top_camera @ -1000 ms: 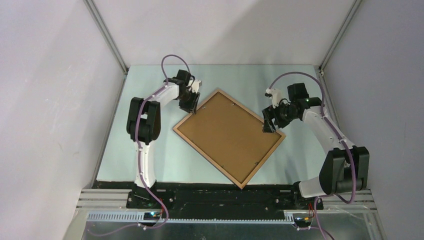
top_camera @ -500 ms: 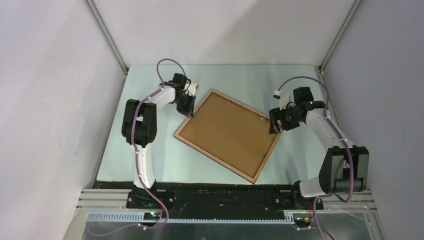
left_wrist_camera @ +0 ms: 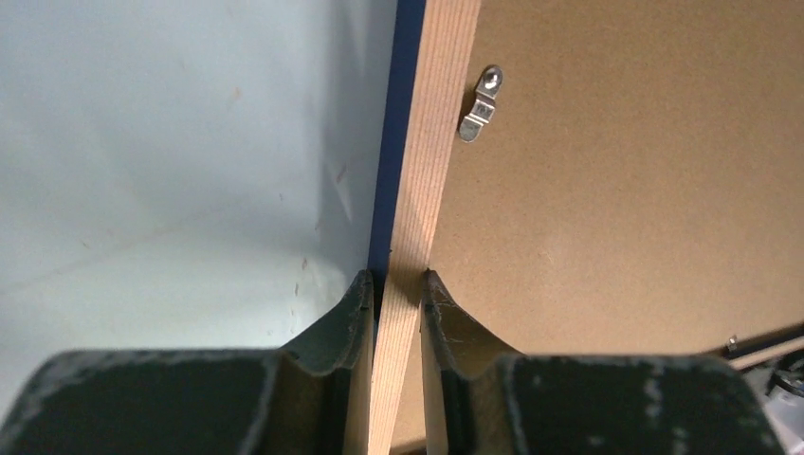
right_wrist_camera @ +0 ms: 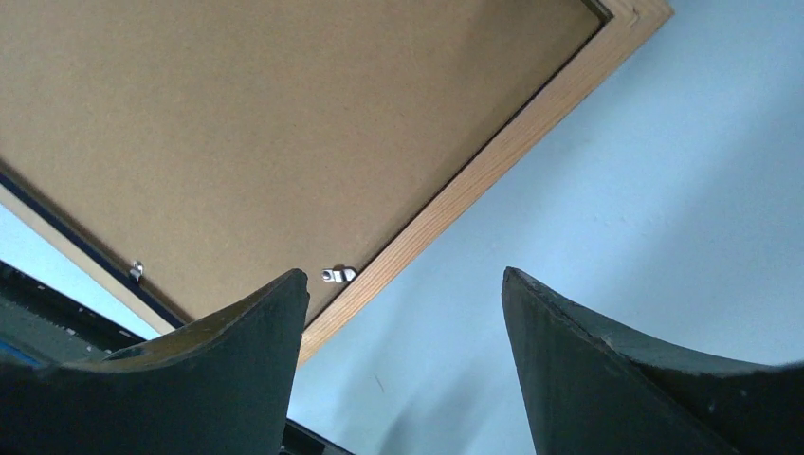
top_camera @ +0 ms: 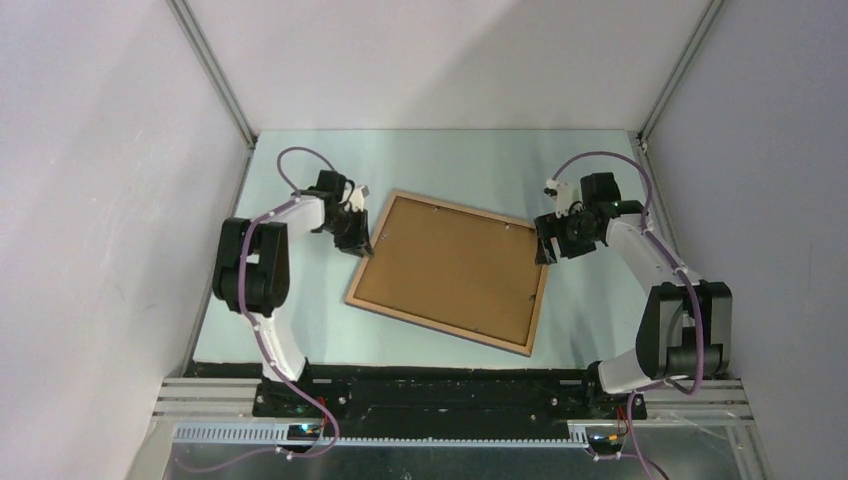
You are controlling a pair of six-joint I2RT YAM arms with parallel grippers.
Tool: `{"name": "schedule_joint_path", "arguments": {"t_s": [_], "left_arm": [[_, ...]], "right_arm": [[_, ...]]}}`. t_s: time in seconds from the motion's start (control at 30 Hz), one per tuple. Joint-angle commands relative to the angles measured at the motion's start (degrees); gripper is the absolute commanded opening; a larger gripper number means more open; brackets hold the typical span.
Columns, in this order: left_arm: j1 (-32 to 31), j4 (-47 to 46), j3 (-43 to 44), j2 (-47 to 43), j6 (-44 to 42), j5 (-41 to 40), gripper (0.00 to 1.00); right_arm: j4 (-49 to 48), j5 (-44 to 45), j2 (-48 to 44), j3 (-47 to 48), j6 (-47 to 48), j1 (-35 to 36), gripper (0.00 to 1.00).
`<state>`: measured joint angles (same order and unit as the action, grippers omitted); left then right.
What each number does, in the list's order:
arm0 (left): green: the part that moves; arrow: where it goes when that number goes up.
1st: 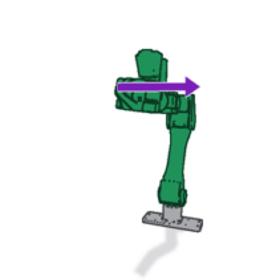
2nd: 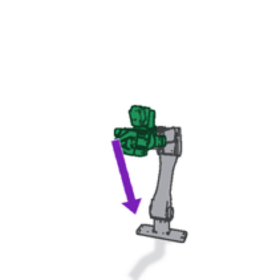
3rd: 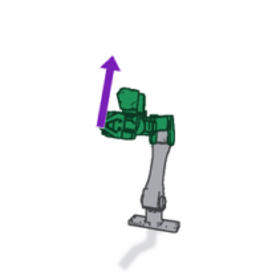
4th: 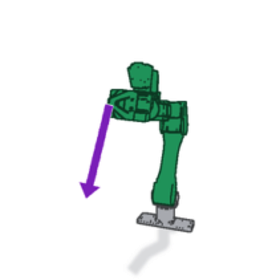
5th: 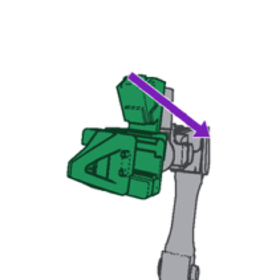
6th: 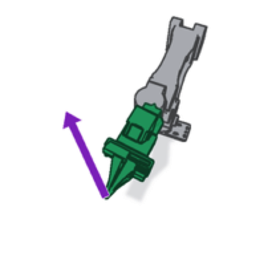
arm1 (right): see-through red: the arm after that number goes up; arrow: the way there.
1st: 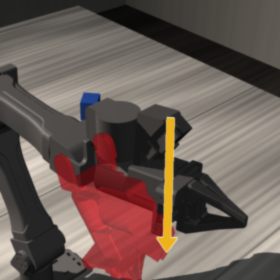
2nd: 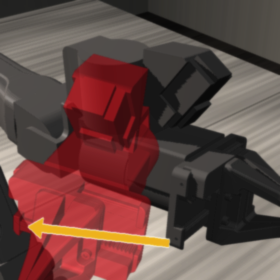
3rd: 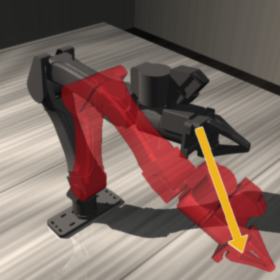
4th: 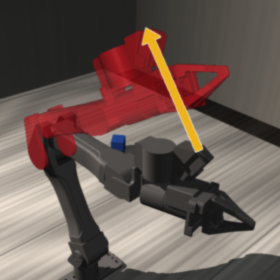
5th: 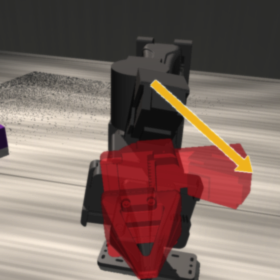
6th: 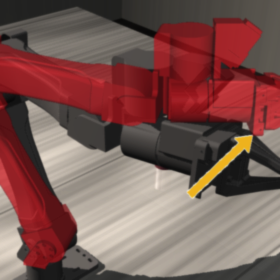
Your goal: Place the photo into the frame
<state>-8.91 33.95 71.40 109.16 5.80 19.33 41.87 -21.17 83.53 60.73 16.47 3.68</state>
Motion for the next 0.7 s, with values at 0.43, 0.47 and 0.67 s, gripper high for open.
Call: {"name": "schedule_joint_path", "arguments": {"t_s": [0.43,0.47,0.67], "left_arm": [[2.5,-2.2,-14.9,-3.3,3.6,14.8,0.16],[2.4,-2.1,-15.1,-3.3,3.4,15.2,0.17],[2.3,-0.6,-15.2,-3.8,1.3,16.3,0.29]], "right_arm": [[-2.0,0.7,13.2,2.3,-1.9,0.6,0.72],[-1.9,0.5,13.7,2.8,-1.9,0.5,0.70],[-1.6,-1.4,18.3,5.2,-1.7,-1.0,0.53]]}}
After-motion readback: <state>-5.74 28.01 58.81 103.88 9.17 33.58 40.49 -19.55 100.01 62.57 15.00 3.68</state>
